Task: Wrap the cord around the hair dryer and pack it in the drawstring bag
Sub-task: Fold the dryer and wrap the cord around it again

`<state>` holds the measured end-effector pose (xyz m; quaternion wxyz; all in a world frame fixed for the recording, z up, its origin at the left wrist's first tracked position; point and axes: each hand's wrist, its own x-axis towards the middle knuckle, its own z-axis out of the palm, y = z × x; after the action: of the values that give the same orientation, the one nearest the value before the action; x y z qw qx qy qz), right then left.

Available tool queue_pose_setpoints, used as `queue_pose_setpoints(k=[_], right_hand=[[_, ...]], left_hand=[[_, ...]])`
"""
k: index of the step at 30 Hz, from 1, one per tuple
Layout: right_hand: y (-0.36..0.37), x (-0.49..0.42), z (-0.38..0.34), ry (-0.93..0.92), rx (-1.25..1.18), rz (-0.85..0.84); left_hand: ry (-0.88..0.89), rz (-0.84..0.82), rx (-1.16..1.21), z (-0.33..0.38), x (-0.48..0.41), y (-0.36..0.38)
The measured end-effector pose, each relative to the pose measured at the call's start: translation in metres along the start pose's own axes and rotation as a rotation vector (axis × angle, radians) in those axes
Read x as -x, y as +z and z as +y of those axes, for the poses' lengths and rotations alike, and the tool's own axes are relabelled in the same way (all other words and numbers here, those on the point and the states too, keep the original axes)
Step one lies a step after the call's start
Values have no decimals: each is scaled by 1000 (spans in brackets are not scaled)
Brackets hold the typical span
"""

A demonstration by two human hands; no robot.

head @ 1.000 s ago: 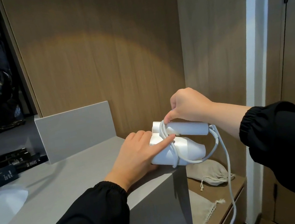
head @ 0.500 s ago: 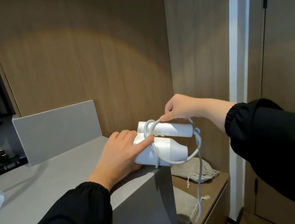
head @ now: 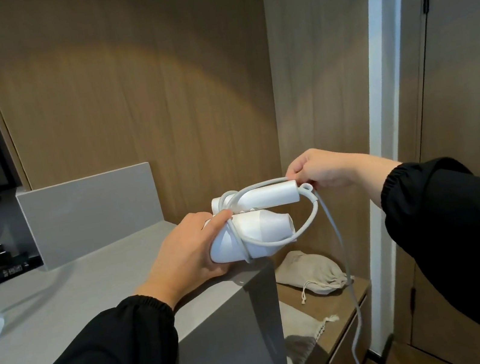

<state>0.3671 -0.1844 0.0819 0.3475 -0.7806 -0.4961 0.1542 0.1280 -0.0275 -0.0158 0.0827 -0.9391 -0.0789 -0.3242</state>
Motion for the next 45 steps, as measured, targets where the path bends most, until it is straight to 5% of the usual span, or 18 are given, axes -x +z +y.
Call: queue_pose_setpoints(k=[5, 14, 24, 39, 45], right_hand=[[4, -2, 17, 32, 96, 106], [18, 5, 27, 44, 9, 108], [92, 18, 9, -4, 839, 68], [112, 39, -37, -227, 1014, 57], [118, 52, -37, -308, 731, 164]], left_hand=[[-22, 73, 179, 10, 1, -9], [-337, 134, 406, 7, 3, -2], [-634, 232, 599, 7, 1, -3], [-559, 157, 104, 2, 1, -1], [-529, 154, -1, -2, 1, -2]])
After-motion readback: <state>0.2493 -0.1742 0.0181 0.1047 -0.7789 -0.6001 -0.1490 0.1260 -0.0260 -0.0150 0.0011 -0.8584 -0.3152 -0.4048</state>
